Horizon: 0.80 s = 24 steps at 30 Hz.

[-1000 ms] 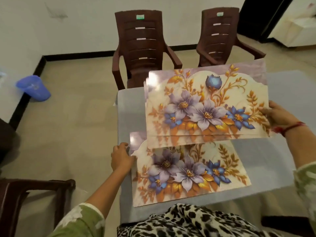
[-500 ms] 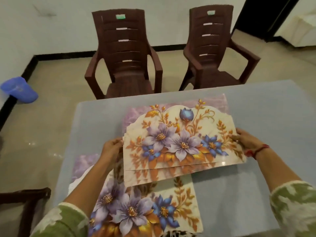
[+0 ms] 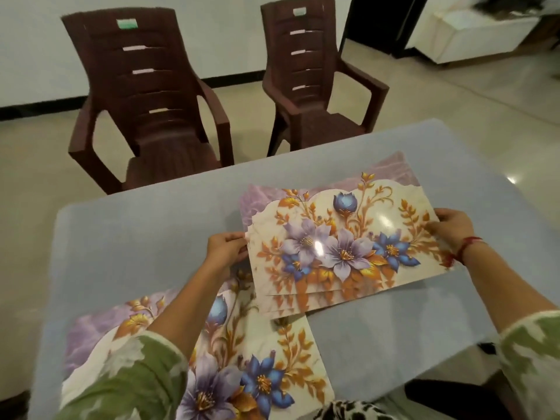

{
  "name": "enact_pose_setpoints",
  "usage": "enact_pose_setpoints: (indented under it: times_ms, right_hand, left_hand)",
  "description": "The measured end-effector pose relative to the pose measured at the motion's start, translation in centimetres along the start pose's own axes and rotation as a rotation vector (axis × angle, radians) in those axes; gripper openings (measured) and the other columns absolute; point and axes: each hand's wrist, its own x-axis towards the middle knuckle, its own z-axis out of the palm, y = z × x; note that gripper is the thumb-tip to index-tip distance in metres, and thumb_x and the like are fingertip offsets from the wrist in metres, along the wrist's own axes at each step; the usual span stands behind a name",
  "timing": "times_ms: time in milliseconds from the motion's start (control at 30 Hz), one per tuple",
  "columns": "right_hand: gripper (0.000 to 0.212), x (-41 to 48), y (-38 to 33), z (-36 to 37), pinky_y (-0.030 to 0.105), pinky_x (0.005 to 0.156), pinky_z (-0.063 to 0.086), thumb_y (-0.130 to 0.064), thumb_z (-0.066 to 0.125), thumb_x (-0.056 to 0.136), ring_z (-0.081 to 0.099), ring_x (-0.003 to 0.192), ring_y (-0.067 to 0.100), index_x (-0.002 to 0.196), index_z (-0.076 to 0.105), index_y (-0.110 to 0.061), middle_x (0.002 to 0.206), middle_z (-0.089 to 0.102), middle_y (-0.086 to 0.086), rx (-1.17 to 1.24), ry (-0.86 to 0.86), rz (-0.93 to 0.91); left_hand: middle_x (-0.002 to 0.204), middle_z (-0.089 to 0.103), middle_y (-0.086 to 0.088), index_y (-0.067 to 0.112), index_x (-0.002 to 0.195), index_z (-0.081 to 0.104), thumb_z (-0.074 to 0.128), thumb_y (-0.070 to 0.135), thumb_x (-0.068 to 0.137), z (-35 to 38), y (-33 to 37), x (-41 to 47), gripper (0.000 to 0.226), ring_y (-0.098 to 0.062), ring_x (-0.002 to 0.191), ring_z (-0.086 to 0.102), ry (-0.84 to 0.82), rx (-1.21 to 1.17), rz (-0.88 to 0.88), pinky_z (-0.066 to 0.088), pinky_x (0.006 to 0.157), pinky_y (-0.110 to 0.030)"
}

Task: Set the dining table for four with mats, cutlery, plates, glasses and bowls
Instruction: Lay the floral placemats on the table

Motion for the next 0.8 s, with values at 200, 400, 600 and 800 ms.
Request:
enact_pose_setpoints:
  times_ms: [200, 400, 600, 800]
  right_hand:
    - [0.025, 3.3, 4.4, -6.7, 0.034, 0.084, 0.044, -0.002, 0.058, 0.087, 0.056, 0.088, 0.027, 0.111, 0.064, -0.005, 0.101, 0.063, 0.014, -0.059, -0.032, 0.054]
    - [0.015, 12.2, 10.6, -15.5, 0.036, 0.082, 0.045, 0.0, 0.057, 0.089, 0.057, 0.076, 0.025, 0.101, 0.06, -0.009, 0.084, 0.062, 0.01, -0.194, -0.222, 0.069]
    - [0.016, 17.9, 15.5, -21.3, 0.042, 0.087, 0.051, 0.0, 0.061, 0.085, 0.063, 0.089, 0.034, 0.1, 0.066, -0.002, 0.096, 0.066, 0.018, -0.291, -0.305, 0.06]
    - [0.015, 19.9, 16.1, -23.0, 0.03, 0.07, 0.046, -0.004, 0.06, 0.087, 0.062, 0.079, 0.027, 0.101, 0.063, -0.006, 0.089, 0.066, 0.013, -0.385, -0.412, 0.049]
  left_hand:
    - [0.081, 0.066, -0.014, -0.003, 0.091, 0.066, 0.062, -0.005, 0.086, 7.2, -0.9, -0.9, 0.007, -0.019, 0.068, 0.063, -0.021, 0.106, 0.033, 0.054, 0.054, -0.017]
    - [0.063, 0.06, -0.014, -0.008, 0.077, 0.066, 0.065, -0.006, 0.081, 18.2, -3.0, -3.2, 0.004, -0.012, 0.042, 0.055, -0.032, 0.351, 0.031, 0.046, 0.043, -0.017]
    - [0.054, 0.055, -0.013, -0.006, 0.066, 0.059, 0.065, -0.008, 0.08, 23.3, -4.7, -5.8, 0.015, -0.014, 0.036, 0.052, -0.009, 0.476, -0.098, 0.046, 0.04, -0.019]
    - [0.057, 0.061, -0.016, -0.005, 0.067, 0.064, 0.066, -0.007, 0.078, 22.1, -5.2, -7.4, 0.012, -0.022, 0.049, 0.057, 0.084, 0.559, -0.113, 0.051, 0.047, -0.026]
